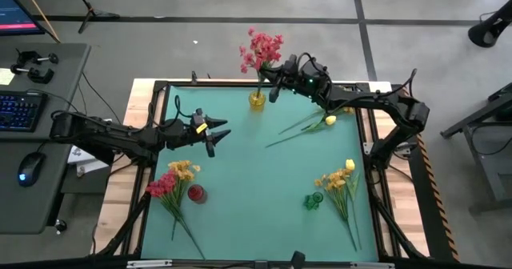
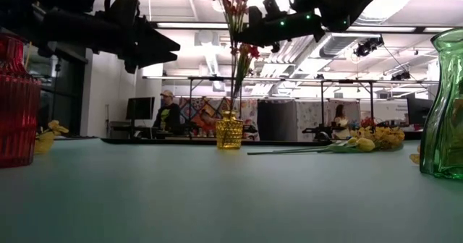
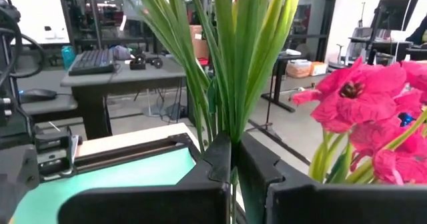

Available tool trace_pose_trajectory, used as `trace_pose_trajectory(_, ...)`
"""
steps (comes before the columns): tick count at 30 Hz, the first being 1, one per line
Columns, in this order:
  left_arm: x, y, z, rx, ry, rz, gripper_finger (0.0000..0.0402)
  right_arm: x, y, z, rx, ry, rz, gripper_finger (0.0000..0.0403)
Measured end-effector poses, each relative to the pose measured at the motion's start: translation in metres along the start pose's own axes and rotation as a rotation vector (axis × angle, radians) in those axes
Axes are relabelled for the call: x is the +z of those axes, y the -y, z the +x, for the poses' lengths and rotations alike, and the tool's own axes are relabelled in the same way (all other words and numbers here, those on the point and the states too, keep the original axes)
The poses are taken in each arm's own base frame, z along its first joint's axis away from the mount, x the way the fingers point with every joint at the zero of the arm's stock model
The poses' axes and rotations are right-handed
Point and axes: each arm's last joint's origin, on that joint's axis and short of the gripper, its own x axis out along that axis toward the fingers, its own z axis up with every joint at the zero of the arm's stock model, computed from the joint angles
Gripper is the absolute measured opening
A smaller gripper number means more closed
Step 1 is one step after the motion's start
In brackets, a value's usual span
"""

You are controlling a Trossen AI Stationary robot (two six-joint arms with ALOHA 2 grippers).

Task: Sort flowers into vase by color
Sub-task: Put the right red flowers into the yellow vase

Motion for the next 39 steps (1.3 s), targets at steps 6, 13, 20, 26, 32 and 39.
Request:
trace_pose_trajectory(6, 0.0, 0.0, 0.0, 0.0, 0.0, 0.0, 0.0182, -0.004, 0.0, 0.0, 0.002, -0.039, -0.023, 0.0)
trace_pose_trajectory(13, 0.0, 0.0, 0.0, 0.0, 0.0, 0.001, 0.0182, -0.006, 0.0, 0.0, 0.003, -0.058, -0.009, 0.0)
trace_pose_trajectory(20, 0.0, 0.0, 0.0, 0.0, 0.0, 0.001, 0.0182, -0.013, -0.001, -0.001, 0.005, -0.132, 0.005, 0.0063)
trace_pose_trajectory(26, 0.0, 0.0, 0.0, 0.0, 0.0, 0.001, 0.0182, -0.016, 0.001, -0.006, -0.074, -0.225, -0.02, 0.0178)
trace_pose_trajectory(32, 0.0, 0.0, 0.0, 0.0, 0.0, 0.002, 0.0182, -0.011, 0.001, -0.023, -0.082, -0.353, -0.054, 0.0261)
trace_pose_trajectory(39, -0.001, 0.0, 0.0, -0.001, -0.006, -0.02, 0.0182, -0.005, 0.0, -0.051, -0.07, -0.537, -0.054, 0.0283)
